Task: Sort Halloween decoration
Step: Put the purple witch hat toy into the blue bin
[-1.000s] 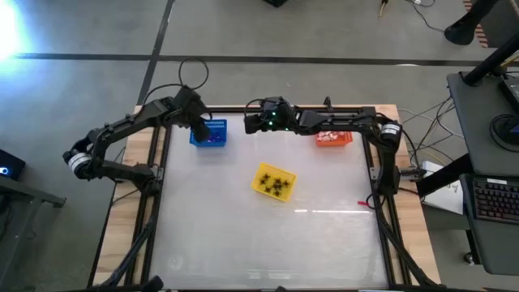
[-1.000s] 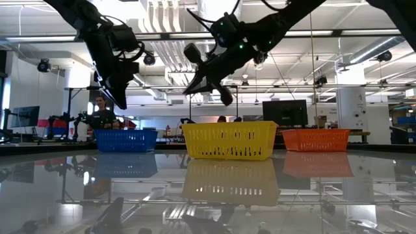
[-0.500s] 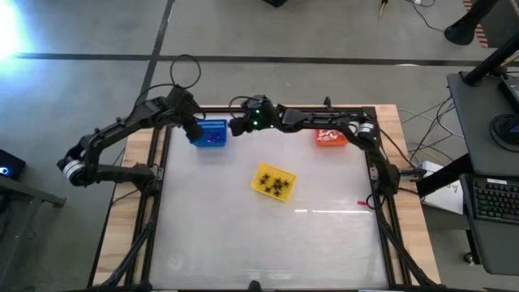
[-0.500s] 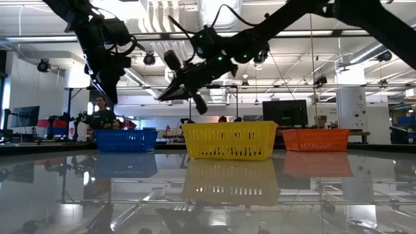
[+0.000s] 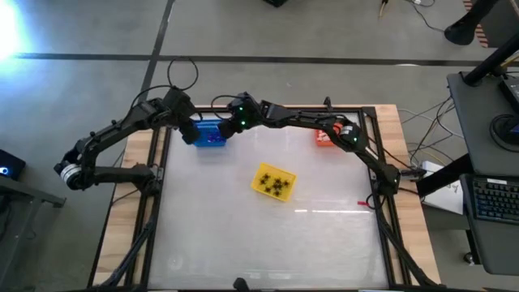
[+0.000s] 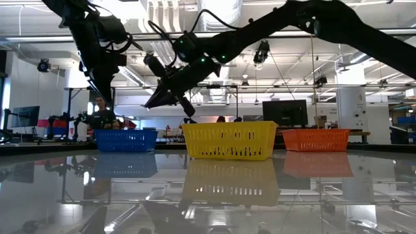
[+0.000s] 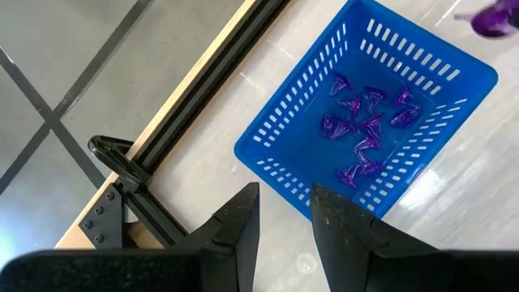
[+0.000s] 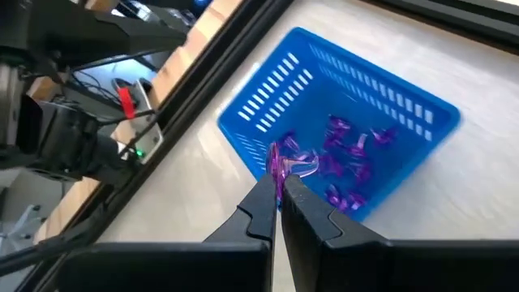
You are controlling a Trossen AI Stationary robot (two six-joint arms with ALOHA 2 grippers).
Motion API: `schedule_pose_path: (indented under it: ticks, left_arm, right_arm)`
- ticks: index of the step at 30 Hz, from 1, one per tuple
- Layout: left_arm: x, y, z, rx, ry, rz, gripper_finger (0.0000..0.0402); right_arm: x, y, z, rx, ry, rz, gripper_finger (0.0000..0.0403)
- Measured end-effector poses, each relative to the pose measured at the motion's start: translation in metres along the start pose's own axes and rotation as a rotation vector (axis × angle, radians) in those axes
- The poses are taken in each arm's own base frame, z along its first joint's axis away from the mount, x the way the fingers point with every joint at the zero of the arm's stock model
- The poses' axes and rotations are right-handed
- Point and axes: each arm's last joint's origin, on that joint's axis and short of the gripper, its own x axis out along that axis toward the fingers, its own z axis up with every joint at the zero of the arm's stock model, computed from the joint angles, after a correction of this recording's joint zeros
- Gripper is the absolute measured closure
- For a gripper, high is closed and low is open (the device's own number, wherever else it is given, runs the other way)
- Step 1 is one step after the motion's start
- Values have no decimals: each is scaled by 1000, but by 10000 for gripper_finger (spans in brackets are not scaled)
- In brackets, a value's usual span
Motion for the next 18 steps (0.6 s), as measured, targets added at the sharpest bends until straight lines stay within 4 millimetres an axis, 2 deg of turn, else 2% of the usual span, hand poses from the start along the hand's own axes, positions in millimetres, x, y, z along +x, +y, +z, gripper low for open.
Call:
schedule_pose_path:
  ticks: [12,18]
  left_arm:
    - [0,0,-1,2,12,-3,308]
    - [0,0,-1,2,15,-3,308]
  right_arm:
    - [6,0,0,-46,23,30,392]
    - [6,0,0,-63,23,30,357]
